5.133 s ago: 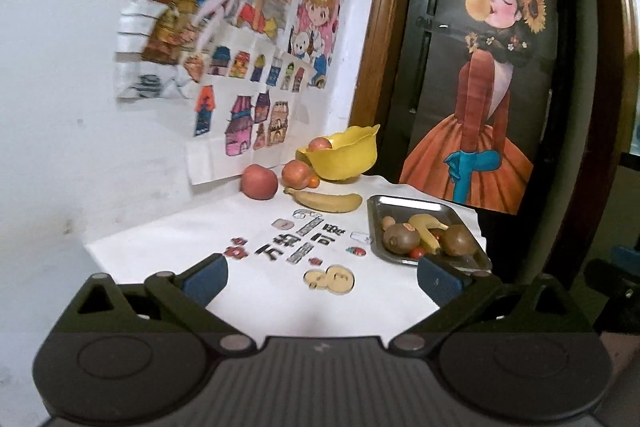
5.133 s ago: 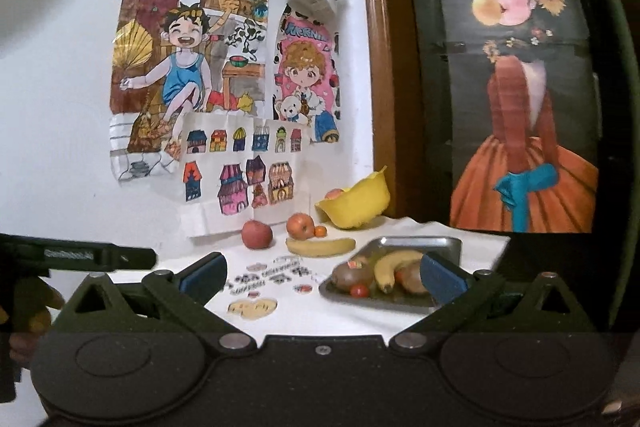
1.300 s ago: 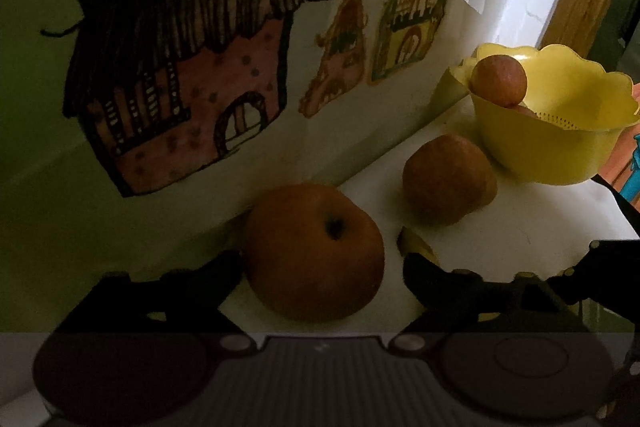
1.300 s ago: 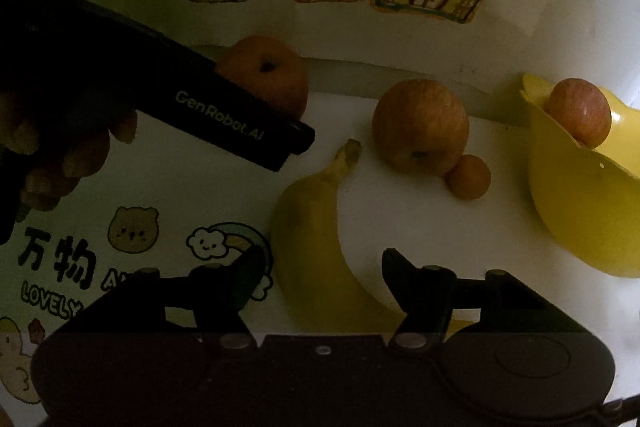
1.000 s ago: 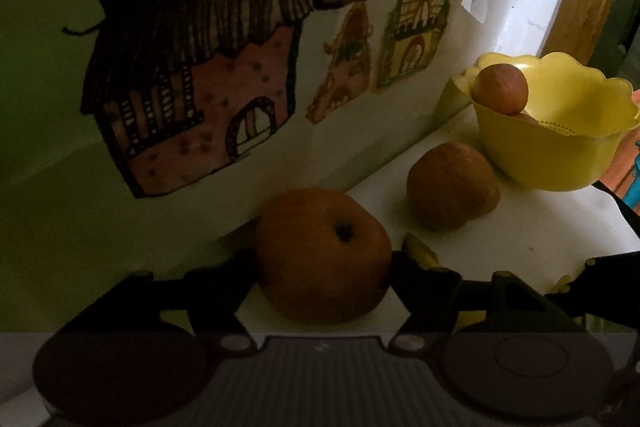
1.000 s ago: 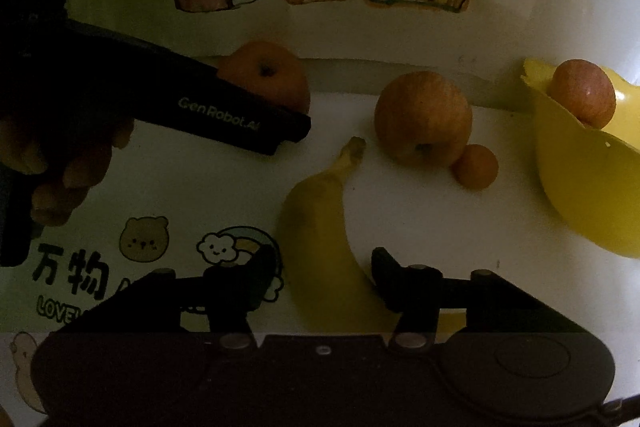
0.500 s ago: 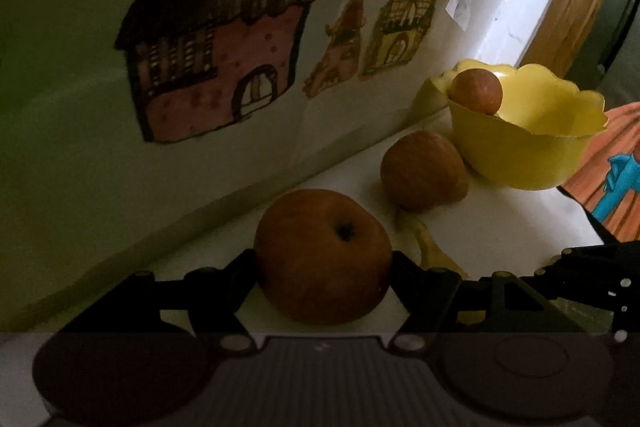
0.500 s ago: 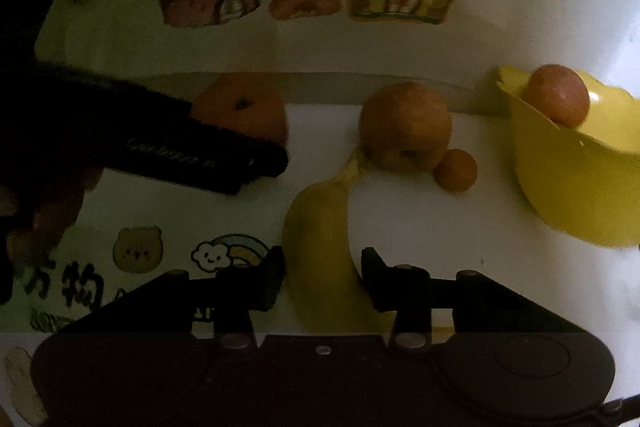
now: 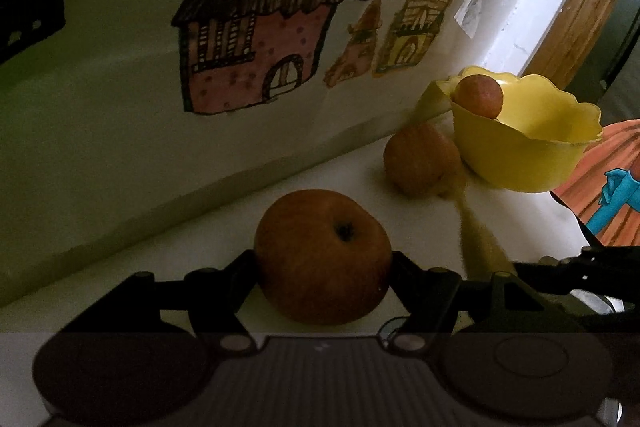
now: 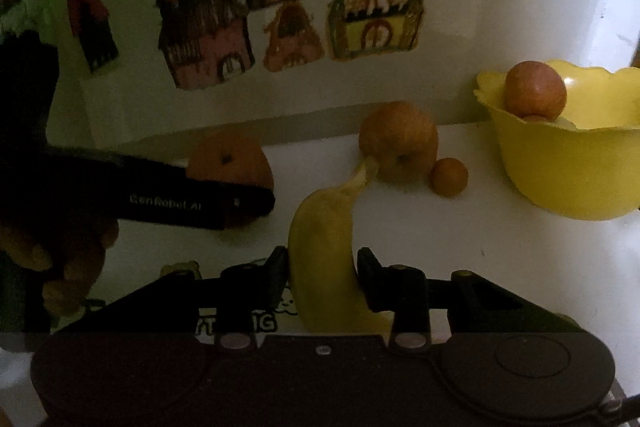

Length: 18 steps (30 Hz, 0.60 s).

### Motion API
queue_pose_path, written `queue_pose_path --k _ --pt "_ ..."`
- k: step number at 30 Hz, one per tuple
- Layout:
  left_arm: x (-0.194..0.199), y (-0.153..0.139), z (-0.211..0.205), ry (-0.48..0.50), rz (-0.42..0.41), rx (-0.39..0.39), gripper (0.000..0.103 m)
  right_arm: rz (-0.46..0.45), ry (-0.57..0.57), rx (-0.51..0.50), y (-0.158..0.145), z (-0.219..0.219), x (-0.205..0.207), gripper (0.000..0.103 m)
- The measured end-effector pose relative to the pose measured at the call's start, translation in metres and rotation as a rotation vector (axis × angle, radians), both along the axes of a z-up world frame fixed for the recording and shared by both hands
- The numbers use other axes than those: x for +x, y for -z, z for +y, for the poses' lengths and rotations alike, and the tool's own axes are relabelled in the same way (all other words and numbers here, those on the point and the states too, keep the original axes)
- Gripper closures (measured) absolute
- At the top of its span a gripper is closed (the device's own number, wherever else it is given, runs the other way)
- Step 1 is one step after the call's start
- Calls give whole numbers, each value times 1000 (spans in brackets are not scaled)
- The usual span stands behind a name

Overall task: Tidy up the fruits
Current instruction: 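Carry the apple toward the metal tray with the left tool while the right tool carries the banana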

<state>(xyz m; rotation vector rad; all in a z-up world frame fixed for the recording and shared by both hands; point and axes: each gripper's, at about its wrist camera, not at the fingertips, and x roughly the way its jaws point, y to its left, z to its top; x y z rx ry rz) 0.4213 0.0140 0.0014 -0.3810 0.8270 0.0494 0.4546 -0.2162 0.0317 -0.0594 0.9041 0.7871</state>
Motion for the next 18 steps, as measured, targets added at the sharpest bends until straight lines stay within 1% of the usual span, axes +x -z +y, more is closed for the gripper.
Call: queue_pose_path --k 6,11,15,18 --pt "-5 -1 -9 15 -16 -3 29 -6 81 72 -7 -10 -8 65" --pt "-6 -5 -27 50 -31 24 29 -7 190 148 -15 -37 -16 66" --pt "-5 -10 -43 80 -50 26 29 -5 251 178 -19 -55 -21 66" --pt "-4 -15 -56 106 -64 23 29 -14 293 196 -28 -71 -27 66"
